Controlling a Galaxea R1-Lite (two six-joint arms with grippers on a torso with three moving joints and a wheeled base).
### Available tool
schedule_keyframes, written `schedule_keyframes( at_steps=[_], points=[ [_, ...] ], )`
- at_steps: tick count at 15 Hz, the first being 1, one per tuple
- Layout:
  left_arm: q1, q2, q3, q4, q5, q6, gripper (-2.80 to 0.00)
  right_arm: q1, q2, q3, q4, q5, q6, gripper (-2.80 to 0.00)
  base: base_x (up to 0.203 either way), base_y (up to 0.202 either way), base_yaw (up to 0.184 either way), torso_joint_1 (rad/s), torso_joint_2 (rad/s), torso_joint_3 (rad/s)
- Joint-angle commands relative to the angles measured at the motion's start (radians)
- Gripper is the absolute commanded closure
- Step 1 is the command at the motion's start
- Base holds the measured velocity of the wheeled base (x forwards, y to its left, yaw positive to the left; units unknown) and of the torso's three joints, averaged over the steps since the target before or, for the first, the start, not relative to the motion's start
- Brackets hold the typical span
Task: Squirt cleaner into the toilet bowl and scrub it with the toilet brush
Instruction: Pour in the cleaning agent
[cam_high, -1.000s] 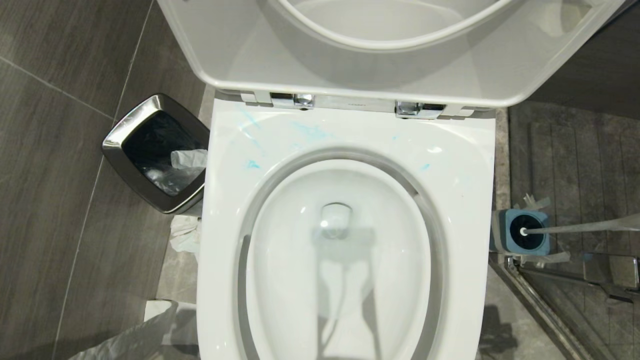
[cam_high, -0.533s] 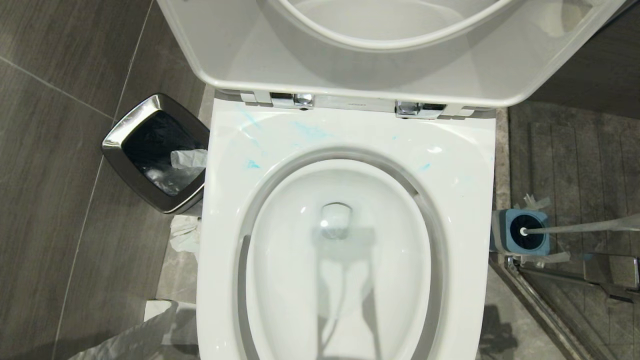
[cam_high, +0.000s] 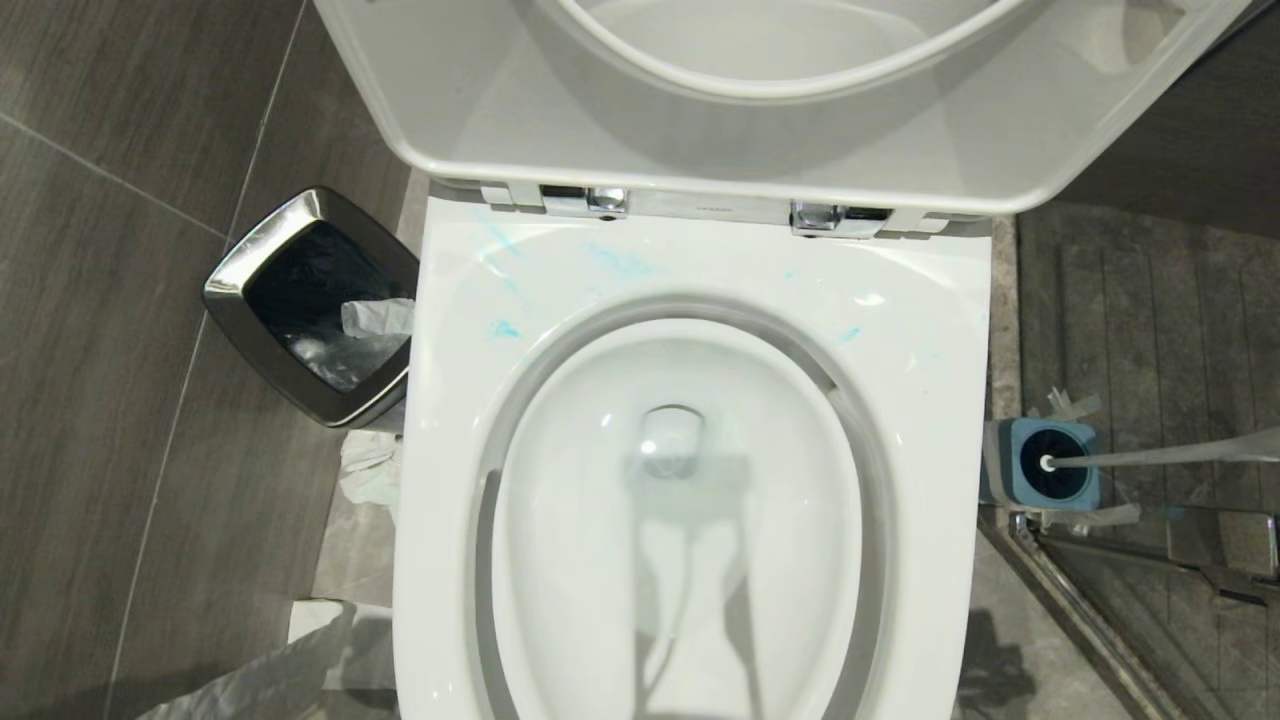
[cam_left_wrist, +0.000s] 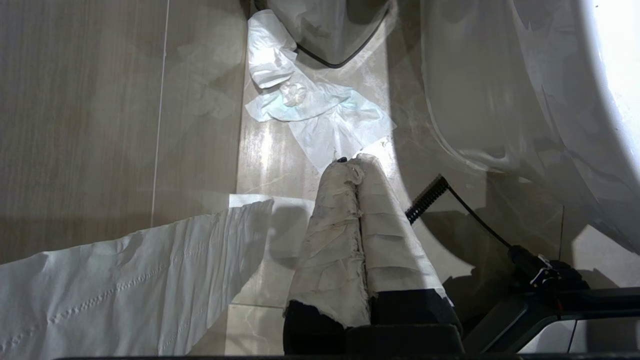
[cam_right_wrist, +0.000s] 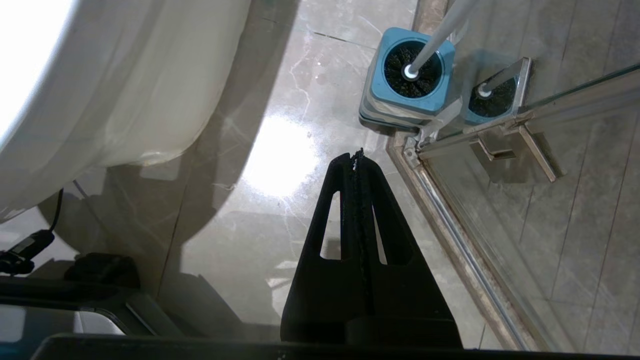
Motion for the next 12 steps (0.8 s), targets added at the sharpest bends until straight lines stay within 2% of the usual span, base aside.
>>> schedule_keyframes(
  at_steps=[1, 4, 7, 10, 12],
  points=[
    [0.0, 0.001, 0.008, 0.0, 0.0, 0.0, 0.0, 0.0, -0.001, 0.013, 0.001, -0.007, 0.003, 0.0, 0.0, 0.0, 0.0, 0.0, 0.0, 0.0],
    [0.0, 0.001, 0.008, 0.0, 0.0, 0.0, 0.0, 0.0, 0.006, -0.003, 0.022, -0.008, 0.033, 0.0, 0.0, 0.0, 0.0, 0.0, 0.0, 0.0],
    [0.0, 0.001, 0.008, 0.0, 0.001, 0.0, 0.0, 0.0, 0.064, -0.113, 0.242, -0.008, 0.033, 0.0, 0.0, 0.0, 0.0, 0.0, 0.0, 0.0],
    [0.0, 0.001, 0.008, 0.0, 0.0, 0.0, 0.0, 0.0, 0.289, -0.242, 0.328, 0.002, 0.046, 0.0, 0.0, 0.0, 0.0, 0.0, 0.0, 0.0],
    [0.0, 0.001, 0.008, 0.0, 0.0, 0.0, 0.0, 0.002, 0.444, -0.286, 0.28, 0.024, 0.054, 0.0, 0.0, 0.0, 0.0, 0.0, 0.0, 0.0]
  ],
)
